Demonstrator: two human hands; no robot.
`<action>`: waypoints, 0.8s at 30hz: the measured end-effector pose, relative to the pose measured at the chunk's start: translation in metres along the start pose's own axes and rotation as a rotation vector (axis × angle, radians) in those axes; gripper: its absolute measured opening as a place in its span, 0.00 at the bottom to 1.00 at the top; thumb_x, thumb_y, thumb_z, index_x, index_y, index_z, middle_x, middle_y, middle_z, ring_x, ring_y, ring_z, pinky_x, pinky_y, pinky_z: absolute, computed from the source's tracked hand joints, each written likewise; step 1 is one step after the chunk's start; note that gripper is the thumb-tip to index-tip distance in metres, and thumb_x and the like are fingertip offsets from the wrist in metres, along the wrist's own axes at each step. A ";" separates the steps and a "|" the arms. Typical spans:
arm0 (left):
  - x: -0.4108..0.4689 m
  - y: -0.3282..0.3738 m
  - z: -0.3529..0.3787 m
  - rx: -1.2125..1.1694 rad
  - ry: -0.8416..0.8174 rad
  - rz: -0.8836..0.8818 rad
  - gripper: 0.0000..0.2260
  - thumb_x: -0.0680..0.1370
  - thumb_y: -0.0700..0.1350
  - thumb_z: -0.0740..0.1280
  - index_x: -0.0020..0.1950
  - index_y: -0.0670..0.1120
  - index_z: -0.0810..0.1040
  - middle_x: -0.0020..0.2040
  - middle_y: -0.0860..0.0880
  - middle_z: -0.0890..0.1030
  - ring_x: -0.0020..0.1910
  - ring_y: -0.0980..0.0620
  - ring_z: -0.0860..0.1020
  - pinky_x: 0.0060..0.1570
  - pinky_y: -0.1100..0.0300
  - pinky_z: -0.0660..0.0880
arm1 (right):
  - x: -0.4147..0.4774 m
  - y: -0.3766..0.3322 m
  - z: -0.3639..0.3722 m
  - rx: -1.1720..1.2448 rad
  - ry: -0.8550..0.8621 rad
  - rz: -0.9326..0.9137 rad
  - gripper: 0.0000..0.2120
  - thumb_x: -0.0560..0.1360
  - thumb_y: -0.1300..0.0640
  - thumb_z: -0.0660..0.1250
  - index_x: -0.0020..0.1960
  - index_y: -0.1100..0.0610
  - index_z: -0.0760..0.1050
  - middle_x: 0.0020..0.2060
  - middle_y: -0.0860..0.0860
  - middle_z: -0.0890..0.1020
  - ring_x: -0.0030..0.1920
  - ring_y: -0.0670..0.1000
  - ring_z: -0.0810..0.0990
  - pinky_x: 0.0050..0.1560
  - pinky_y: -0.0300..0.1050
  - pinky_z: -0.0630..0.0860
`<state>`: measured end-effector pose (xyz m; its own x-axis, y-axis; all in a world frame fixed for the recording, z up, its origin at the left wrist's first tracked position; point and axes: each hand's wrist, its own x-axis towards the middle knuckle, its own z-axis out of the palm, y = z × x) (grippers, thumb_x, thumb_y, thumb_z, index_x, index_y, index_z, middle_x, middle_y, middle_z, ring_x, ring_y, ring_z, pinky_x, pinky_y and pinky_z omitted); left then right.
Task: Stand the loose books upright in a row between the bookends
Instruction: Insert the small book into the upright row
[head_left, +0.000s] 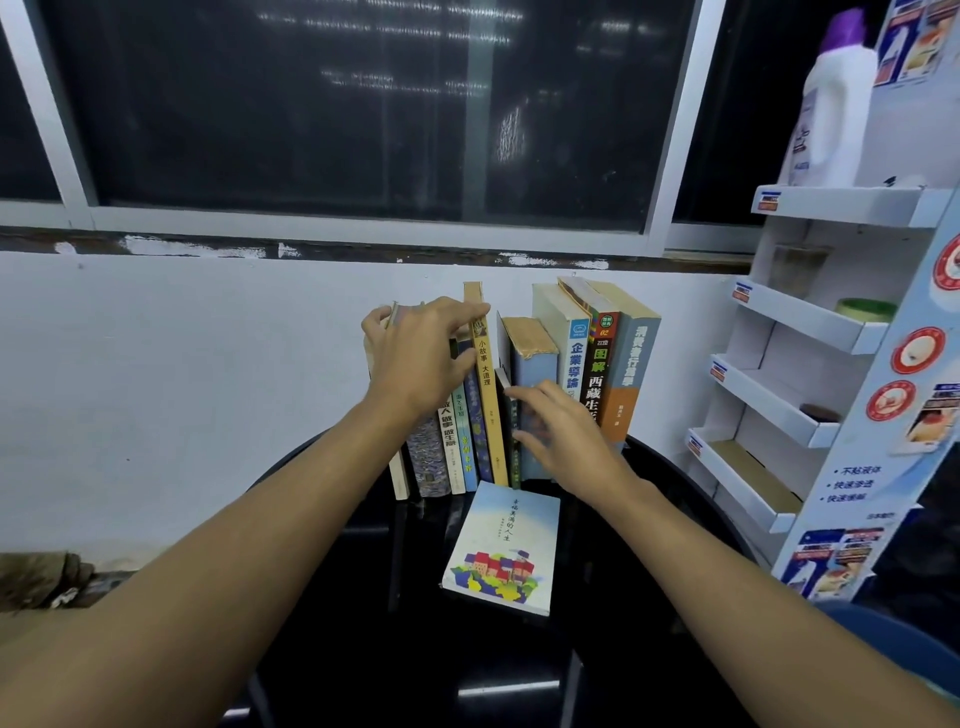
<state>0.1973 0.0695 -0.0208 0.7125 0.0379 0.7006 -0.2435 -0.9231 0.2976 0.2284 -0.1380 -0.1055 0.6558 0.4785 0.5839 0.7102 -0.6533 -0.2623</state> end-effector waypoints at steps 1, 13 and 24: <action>0.000 -0.001 0.001 0.001 0.005 0.007 0.20 0.77 0.52 0.72 0.69 0.64 0.76 0.63 0.60 0.80 0.61 0.53 0.77 0.66 0.45 0.58 | 0.000 -0.001 0.001 -0.012 0.013 0.008 0.26 0.78 0.60 0.72 0.74 0.54 0.70 0.53 0.46 0.73 0.51 0.43 0.73 0.53 0.48 0.79; 0.001 -0.006 0.010 -0.005 0.068 0.032 0.22 0.75 0.52 0.75 0.68 0.63 0.76 0.60 0.60 0.81 0.59 0.55 0.78 0.64 0.48 0.58 | 0.000 -0.002 0.008 -0.065 0.052 0.011 0.25 0.78 0.60 0.72 0.73 0.56 0.71 0.51 0.49 0.77 0.49 0.43 0.71 0.49 0.44 0.76; 0.001 -0.003 0.008 -0.028 0.057 0.035 0.21 0.75 0.51 0.75 0.66 0.63 0.77 0.60 0.61 0.81 0.58 0.57 0.79 0.60 0.53 0.55 | -0.004 -0.003 0.010 0.009 0.032 0.065 0.25 0.78 0.59 0.71 0.73 0.52 0.71 0.44 0.45 0.75 0.45 0.45 0.73 0.47 0.42 0.74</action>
<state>0.2042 0.0693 -0.0265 0.6646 0.0288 0.7466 -0.2864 -0.9131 0.2902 0.2262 -0.1322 -0.1144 0.6921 0.4167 0.5895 0.6691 -0.6767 -0.3072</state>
